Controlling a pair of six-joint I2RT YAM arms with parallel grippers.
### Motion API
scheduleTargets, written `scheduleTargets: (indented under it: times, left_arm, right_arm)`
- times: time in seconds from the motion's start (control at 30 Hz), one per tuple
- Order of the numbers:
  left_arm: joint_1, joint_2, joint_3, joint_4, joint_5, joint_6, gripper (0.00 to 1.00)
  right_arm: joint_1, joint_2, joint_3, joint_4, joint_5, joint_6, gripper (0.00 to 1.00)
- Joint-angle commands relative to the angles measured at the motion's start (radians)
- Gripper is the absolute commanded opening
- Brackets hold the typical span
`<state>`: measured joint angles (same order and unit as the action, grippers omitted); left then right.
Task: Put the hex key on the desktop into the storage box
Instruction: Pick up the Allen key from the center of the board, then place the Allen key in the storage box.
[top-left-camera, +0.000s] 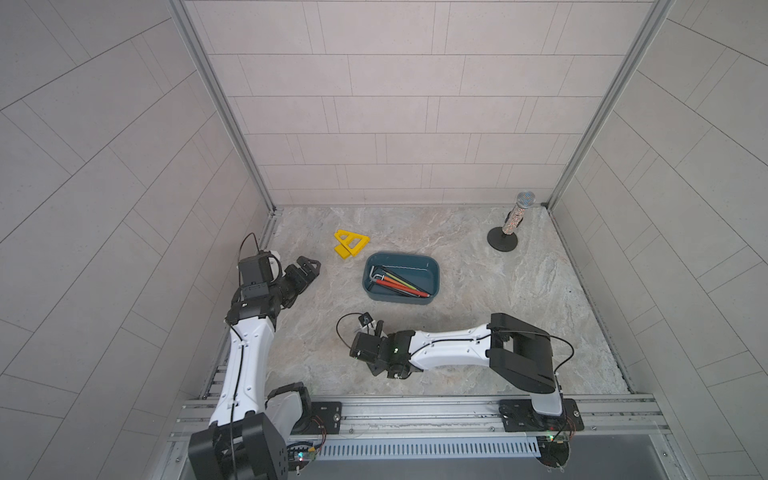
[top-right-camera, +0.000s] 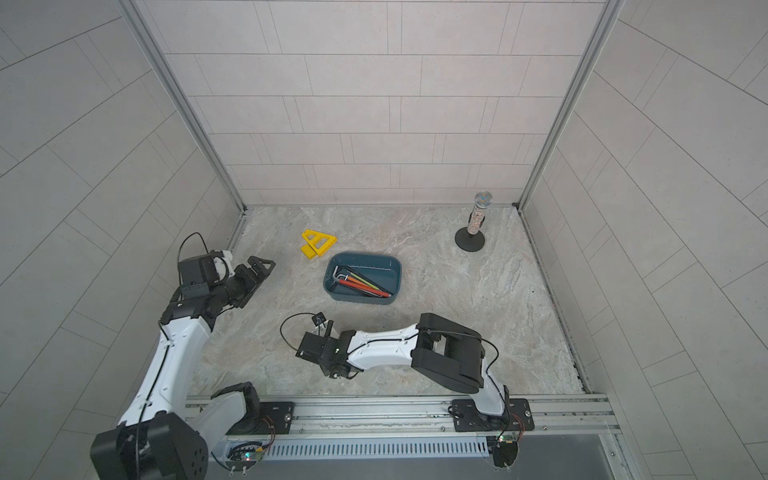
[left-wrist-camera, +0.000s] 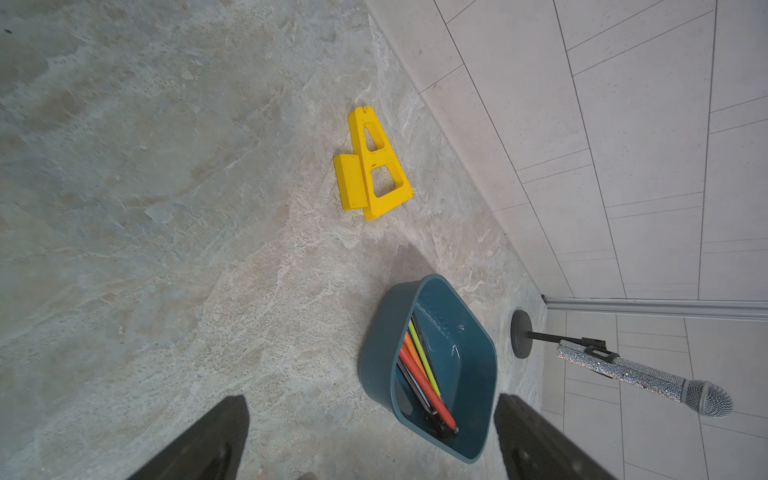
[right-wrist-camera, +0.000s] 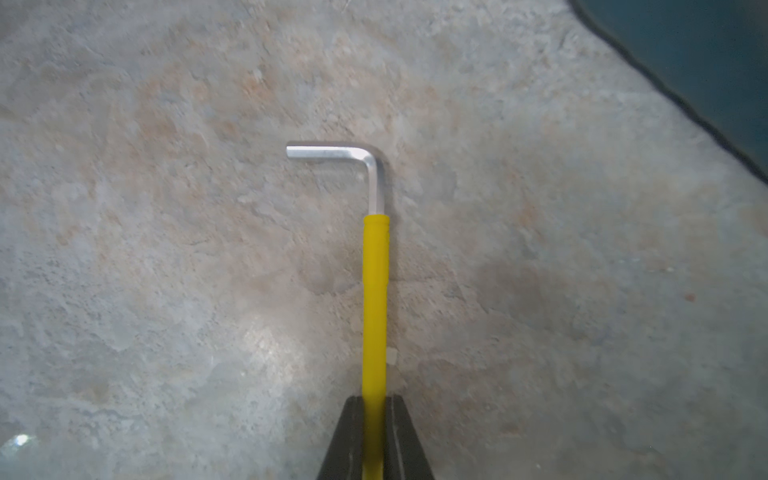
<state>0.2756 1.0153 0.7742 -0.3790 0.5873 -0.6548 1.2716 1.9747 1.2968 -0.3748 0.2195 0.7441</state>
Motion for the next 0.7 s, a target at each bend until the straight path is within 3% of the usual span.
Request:
scheduleTargets:
  times: [0.0, 0.2, 0.4, 0.67]
  left_arm:
    - [0.004, 0.011, -0.010, 0.032, 0.038, -0.006, 1.00]
    - [-0.033, 0.015, -0.015, 0.069, 0.105, -0.011, 1.00]
    - [-0.122, -0.011, -0.009, 0.052, 0.053, 0.010, 1.00]
    - [-0.126, -0.021, -0.010, 0.053, 0.054, 0.011, 1.00]
  right_arm:
    - [0.005, -0.088, -0.007, -0.024, 0.049, -0.025, 0.00]
    - [0.002, -0.182, -0.042, -0.028, 0.070, -0.040, 0.00]
    - [-0.006, -0.270, -0.082, -0.030, 0.078, -0.044, 0.00]
    - [-0.013, -0.375, -0.139, -0.044, 0.130, -0.045, 0.00]
